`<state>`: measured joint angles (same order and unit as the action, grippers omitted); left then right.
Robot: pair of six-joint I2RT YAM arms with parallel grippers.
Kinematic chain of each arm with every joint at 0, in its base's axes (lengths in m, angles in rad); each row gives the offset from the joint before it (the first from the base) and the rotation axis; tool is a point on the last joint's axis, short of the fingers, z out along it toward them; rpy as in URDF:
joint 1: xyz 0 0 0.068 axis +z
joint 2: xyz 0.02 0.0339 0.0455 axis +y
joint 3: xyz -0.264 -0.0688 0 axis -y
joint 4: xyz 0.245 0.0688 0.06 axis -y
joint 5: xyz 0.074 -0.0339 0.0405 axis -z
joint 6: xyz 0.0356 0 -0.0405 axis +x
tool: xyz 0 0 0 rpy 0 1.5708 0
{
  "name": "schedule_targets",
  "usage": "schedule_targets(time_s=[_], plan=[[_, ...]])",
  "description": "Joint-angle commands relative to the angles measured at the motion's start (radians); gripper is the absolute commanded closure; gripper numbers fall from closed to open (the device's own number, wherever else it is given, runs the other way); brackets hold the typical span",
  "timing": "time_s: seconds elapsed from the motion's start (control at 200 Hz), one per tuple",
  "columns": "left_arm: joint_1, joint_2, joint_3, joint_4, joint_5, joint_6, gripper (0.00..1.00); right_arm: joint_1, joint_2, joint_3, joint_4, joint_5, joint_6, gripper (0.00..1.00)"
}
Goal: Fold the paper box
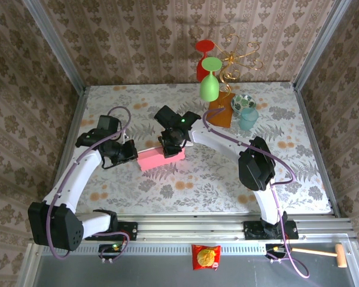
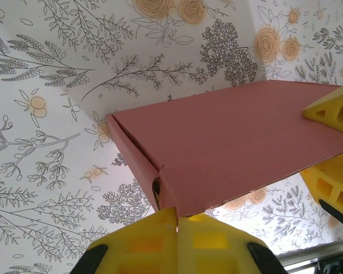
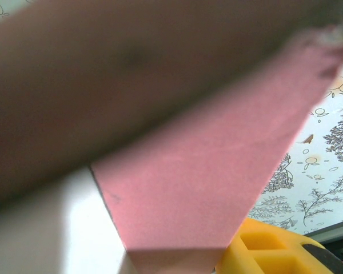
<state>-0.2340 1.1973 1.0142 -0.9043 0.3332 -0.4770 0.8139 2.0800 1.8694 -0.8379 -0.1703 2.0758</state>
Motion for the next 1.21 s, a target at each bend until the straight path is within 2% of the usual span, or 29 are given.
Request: schedule_targets(time_s=[0.0, 0.425, 1.2], plan=[[0.012, 0.016, -0.020, -0.078, -0.075, 0.045, 1.00, -0.008, 0.041, 0.010, -0.047, 0.016, 0.015, 0.63], [0.015, 0.035, -0.003, -0.118, -0.139, 0.116, 1.00, -0.007, 0.049, 0.015, -0.044, 0.012, 0.015, 0.63], [-0.010, 0.050, -0.050, -0.070, -0.157, 0.104, 1.00, -0.007, 0.057, 0.018, -0.039, 0.008, 0.015, 0.63]])
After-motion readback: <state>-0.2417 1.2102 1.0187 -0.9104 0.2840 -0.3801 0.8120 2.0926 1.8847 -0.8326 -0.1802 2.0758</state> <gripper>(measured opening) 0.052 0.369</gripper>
